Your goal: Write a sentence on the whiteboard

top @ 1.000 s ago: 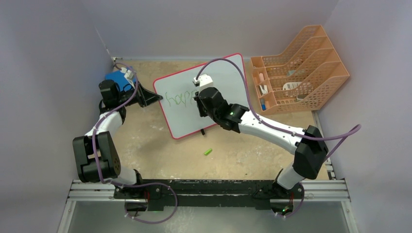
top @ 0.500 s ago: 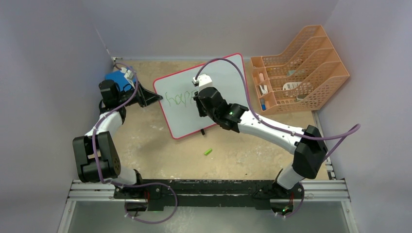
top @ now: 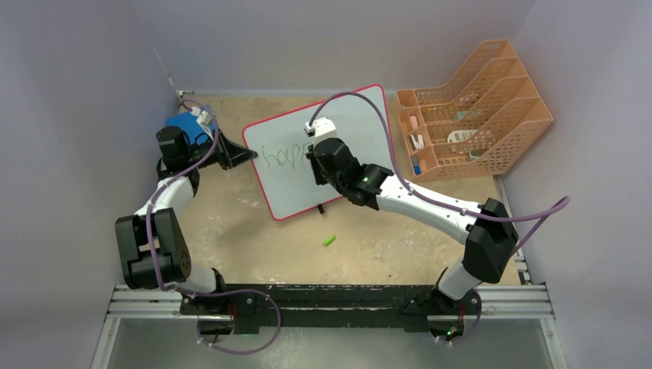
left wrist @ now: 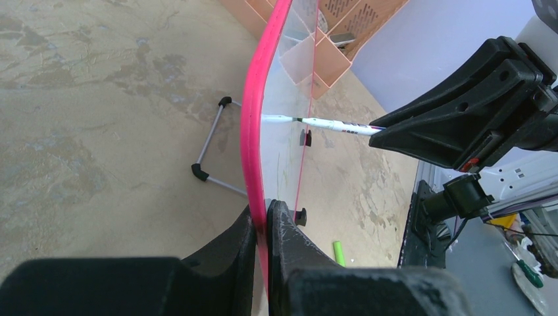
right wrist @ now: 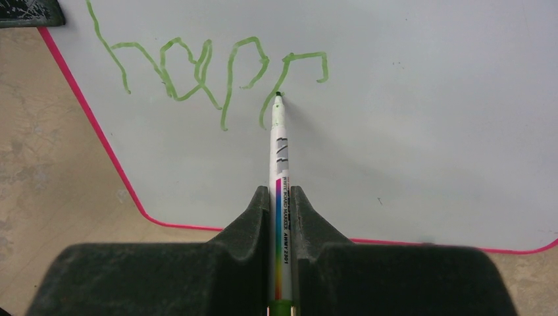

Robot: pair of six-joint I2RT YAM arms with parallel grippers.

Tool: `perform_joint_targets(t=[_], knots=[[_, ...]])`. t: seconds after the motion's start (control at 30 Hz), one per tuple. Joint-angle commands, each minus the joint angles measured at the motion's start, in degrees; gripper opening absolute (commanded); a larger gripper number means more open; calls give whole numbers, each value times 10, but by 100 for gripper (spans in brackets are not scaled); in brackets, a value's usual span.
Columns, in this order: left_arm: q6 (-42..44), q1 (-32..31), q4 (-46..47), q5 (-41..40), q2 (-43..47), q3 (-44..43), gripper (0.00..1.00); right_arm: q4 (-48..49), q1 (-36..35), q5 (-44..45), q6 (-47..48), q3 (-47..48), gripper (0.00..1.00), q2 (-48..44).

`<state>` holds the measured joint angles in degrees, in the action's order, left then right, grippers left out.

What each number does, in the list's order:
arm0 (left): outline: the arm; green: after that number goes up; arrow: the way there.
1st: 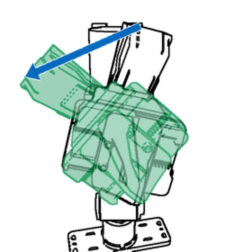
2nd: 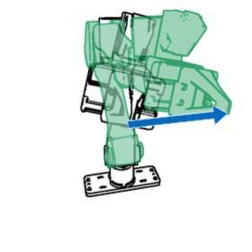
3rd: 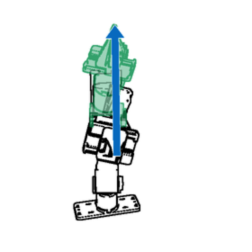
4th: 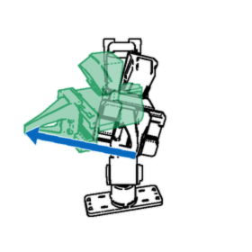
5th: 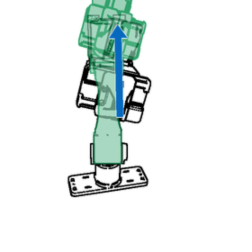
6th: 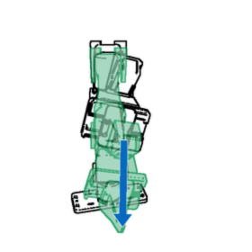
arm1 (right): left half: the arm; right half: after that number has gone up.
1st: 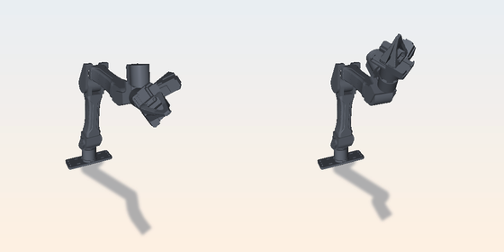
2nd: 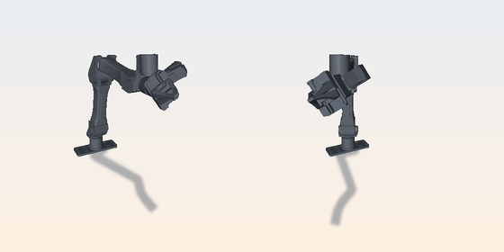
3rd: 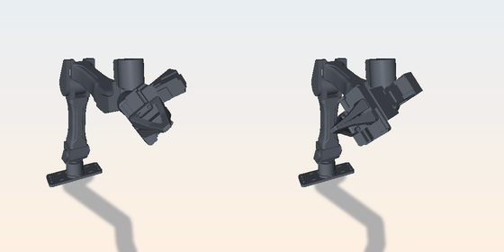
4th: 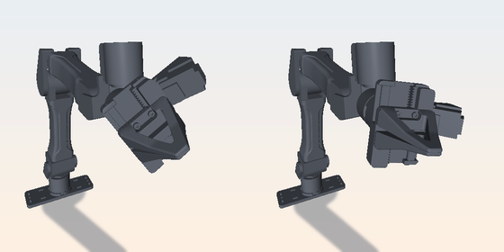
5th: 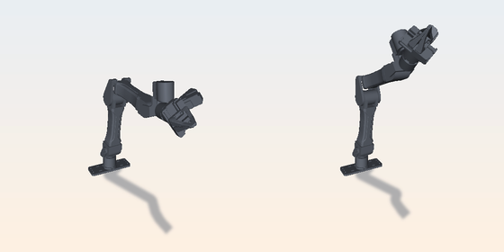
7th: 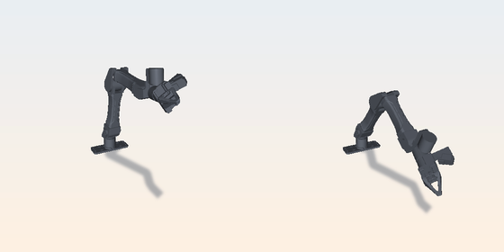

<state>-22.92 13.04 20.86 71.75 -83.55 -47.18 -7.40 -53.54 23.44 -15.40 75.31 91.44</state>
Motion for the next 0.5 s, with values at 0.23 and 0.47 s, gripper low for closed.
perform_joint_targets(t=[0.23,0.47], knots=[[24,-10,-1,5,15,-11,0,-2,22,32,3,11,0,-14],[25,-10,-1,4,15,-11,0,-3,28,33,4,10,0,-17]])
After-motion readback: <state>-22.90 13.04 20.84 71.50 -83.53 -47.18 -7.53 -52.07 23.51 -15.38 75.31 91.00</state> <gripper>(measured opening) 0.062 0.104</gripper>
